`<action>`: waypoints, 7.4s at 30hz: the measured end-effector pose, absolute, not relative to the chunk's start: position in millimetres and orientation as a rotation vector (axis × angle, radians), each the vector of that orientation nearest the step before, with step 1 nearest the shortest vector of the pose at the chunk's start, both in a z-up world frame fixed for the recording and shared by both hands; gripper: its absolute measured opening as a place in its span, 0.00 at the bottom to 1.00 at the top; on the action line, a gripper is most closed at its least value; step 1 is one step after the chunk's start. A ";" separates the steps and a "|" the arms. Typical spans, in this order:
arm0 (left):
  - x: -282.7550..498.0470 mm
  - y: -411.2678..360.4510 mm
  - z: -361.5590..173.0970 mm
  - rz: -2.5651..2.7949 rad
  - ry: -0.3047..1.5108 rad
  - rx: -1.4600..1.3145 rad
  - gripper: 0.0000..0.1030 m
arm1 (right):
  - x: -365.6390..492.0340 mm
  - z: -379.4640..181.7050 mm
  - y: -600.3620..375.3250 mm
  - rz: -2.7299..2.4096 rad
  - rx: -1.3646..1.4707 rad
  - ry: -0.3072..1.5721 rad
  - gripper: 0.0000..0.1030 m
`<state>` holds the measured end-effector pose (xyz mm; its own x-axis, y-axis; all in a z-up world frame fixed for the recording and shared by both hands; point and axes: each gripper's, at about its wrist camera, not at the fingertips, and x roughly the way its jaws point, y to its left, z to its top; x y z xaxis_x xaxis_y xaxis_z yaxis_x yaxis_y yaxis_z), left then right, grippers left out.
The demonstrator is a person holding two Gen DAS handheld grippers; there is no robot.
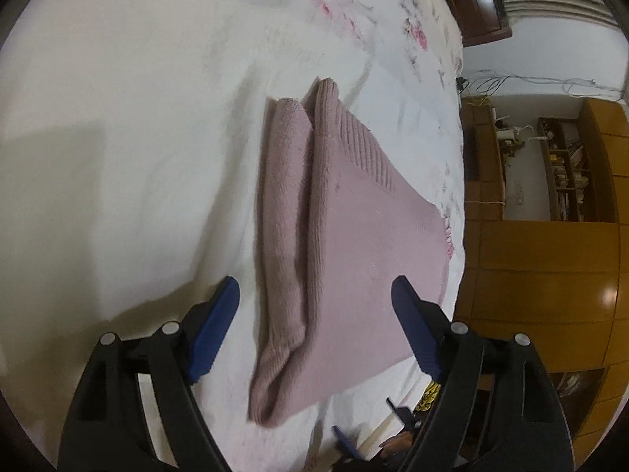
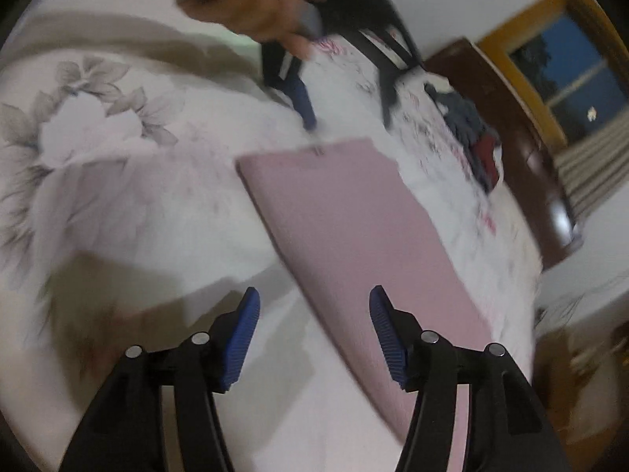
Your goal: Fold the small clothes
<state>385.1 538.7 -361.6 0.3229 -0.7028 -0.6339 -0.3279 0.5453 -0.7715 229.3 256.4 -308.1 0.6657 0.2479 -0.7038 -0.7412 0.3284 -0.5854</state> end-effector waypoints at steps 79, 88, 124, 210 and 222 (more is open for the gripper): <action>552.1 134.4 -261.1 -0.407 1.399 -0.320 0.20 | 330.0 -219.0 1.7 0.247 0.075 0.723 0.10; 537.6 89.3 -264.5 -0.332 1.316 -0.203 0.20 | 324.7 -250.8 -51.8 0.280 0.299 0.756 0.10; 455.5 230.7 -253.2 -0.662 1.009 -0.660 0.82 | 464.6 -263.7 -156.1 0.616 0.797 1.001 0.51; 430.7 283.0 -357.9 -0.665 1.209 -0.889 0.92 | 572.1 -329.8 -150.9 0.669 0.691 1.412 0.84; 452.6 236.5 -375.8 -0.765 1.264 -0.944 0.86 | 585.5 -342.9 -101.9 0.746 0.645 1.426 0.74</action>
<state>452.6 236.5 -375.8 0.1611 -0.8876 -0.4315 -0.0292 0.4327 -0.9011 585.5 -101.9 -342.9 -0.0013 0.7802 -0.6255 -0.0686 0.6240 0.7784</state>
